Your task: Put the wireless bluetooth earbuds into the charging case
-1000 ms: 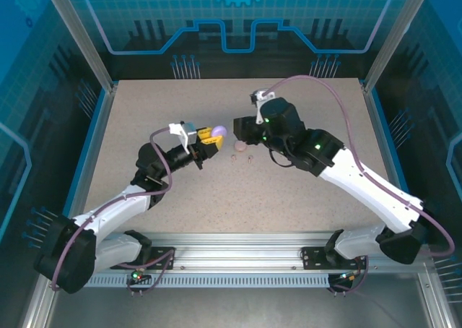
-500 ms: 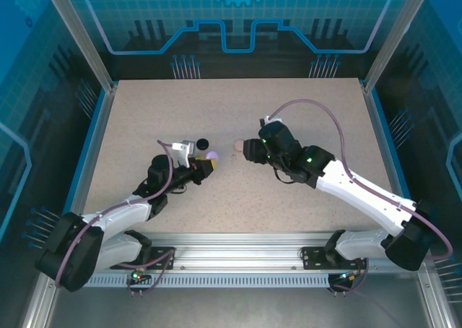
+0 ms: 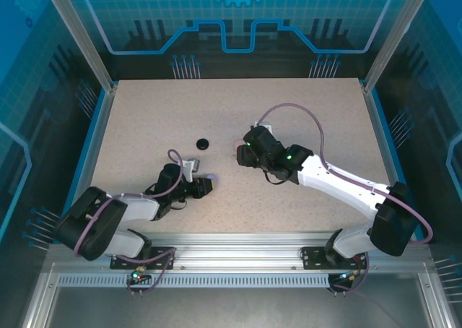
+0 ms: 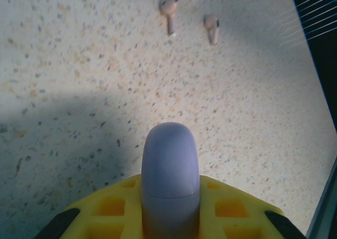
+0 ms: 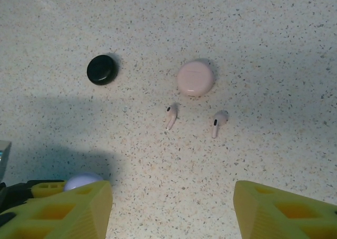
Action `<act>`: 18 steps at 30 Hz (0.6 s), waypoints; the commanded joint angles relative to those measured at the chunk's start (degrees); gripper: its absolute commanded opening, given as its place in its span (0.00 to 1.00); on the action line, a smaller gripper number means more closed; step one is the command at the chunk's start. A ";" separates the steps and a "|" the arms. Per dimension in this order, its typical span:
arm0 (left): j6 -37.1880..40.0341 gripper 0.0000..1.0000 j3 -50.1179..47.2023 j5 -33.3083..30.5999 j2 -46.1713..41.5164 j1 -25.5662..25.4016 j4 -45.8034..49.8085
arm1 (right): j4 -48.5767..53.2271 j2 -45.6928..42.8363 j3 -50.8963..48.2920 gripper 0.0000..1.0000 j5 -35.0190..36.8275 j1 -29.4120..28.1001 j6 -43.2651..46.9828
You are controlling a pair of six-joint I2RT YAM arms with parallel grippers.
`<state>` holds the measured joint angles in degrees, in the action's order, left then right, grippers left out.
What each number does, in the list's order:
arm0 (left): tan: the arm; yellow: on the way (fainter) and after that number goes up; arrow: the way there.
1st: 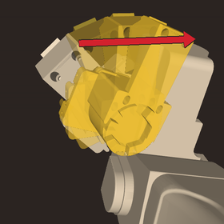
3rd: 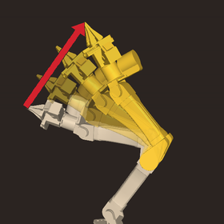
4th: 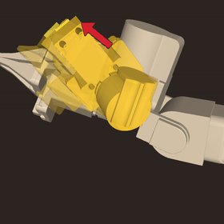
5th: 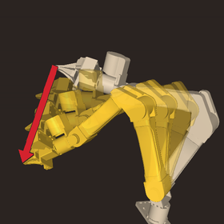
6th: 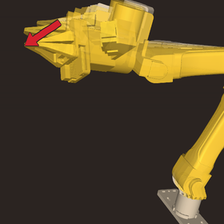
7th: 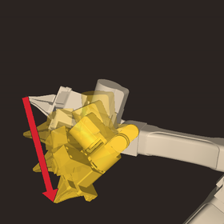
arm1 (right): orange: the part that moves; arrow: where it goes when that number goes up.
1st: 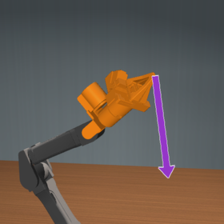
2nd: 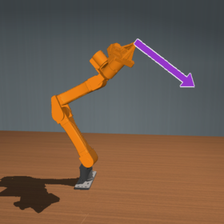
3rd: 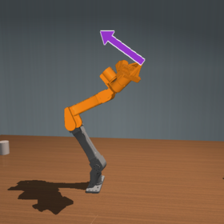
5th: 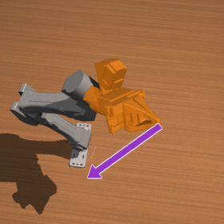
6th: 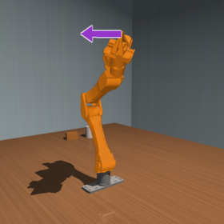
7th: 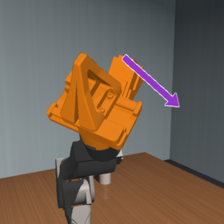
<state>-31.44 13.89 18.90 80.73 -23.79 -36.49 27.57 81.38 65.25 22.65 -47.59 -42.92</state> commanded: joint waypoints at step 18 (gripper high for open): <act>-0.18 0.60 1.10 2.64 5.14 6.30 -3.15 | 3.11 -0.83 2.84 0.70 3.83 -0.74 0.20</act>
<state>-33.82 14.59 25.93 88.44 -18.65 -47.07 29.58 81.43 66.32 25.12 -47.97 -42.87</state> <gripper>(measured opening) 0.573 0.699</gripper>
